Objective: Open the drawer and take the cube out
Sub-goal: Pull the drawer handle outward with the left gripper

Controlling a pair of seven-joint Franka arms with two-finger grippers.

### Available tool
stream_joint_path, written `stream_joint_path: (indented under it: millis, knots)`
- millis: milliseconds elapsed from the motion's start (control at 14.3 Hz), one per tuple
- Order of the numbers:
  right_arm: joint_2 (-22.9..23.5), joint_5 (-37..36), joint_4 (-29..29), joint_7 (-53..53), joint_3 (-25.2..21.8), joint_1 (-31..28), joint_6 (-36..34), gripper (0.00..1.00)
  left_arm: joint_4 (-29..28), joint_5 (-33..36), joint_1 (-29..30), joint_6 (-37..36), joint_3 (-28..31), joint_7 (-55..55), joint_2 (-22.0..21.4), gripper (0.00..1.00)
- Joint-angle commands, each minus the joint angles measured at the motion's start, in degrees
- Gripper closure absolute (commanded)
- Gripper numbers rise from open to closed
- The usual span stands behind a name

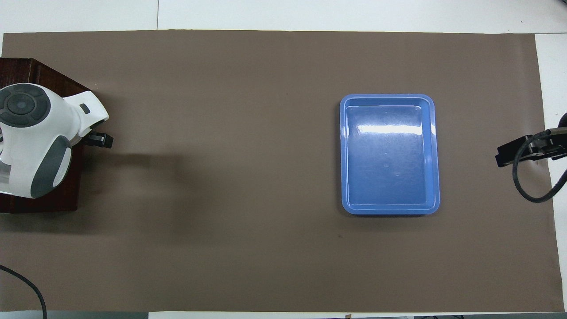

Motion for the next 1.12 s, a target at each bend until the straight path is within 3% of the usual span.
stream_joint_path:
  millis: [0,1051]
  knots:
    - [-0.74,-0.2,-0.51,1.07,0.58,-0.63,0.9,0.0,-0.49,0.61,-2.32,1.16,0.18,-0.16,0.1,0.0]
    - [-0.83,1.29,-0.07,-3.76,0.32,-0.99,2.13,0.0,1.27,-3.34,-11.38,-3.94,0.18,-0.77,0.01,0.0]
